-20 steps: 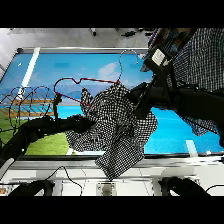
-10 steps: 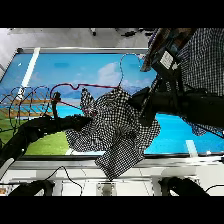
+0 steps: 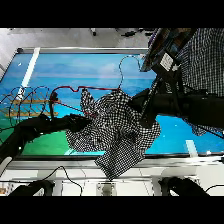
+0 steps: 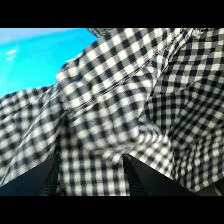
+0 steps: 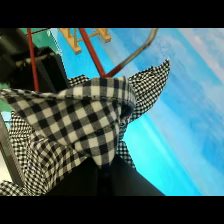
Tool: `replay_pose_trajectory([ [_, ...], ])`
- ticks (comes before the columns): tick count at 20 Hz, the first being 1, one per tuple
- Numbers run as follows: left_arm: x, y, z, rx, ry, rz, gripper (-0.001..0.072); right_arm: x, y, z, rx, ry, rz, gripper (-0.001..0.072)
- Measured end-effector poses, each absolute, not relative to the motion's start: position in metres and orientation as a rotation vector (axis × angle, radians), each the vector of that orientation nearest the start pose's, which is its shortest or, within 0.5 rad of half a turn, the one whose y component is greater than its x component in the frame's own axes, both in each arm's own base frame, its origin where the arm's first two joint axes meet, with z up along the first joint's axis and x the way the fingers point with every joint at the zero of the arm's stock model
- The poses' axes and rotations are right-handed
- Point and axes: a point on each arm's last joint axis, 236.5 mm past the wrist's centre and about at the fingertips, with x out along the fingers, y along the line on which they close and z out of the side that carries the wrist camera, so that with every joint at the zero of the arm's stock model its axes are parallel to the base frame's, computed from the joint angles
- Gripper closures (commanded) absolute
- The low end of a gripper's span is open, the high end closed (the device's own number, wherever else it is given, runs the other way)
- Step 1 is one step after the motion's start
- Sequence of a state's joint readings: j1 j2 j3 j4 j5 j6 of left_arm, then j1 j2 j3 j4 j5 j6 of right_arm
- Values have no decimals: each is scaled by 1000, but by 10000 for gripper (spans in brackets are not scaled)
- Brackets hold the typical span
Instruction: Fold the clothes and pants, and hang the long-sleeved shirts on hangers.
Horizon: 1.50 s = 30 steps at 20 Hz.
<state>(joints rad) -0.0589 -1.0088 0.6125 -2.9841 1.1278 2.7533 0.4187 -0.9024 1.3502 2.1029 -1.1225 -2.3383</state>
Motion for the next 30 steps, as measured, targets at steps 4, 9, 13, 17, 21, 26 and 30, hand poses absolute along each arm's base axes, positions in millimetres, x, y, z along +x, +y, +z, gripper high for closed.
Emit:
replay_pose_trajectory([
  [4,285,-205,72,-536,750,-1153,226,275,249,273,-418,374,1031,679],
  [9,272,-204,66,-647,831,-1265,226,258,255,275,-389,388,1093,679],
  [13,277,-206,80,-626,807,-1317,226,249,257,272,-386,408,1126,679],
  [17,281,-215,94,-571,777,-1367,226,245,258,272,-379,412,1142,679],
  [21,283,-231,88,-539,793,-1376,226,240,261,274,-364,411,1164,678],
  [26,281,-244,79,-529,821,-1402,226,231,269,275,-365,404,1200,678],
  [30,272,-248,90,-521,814,-1473,225,230,270,274,-384,399,1207,678],
])
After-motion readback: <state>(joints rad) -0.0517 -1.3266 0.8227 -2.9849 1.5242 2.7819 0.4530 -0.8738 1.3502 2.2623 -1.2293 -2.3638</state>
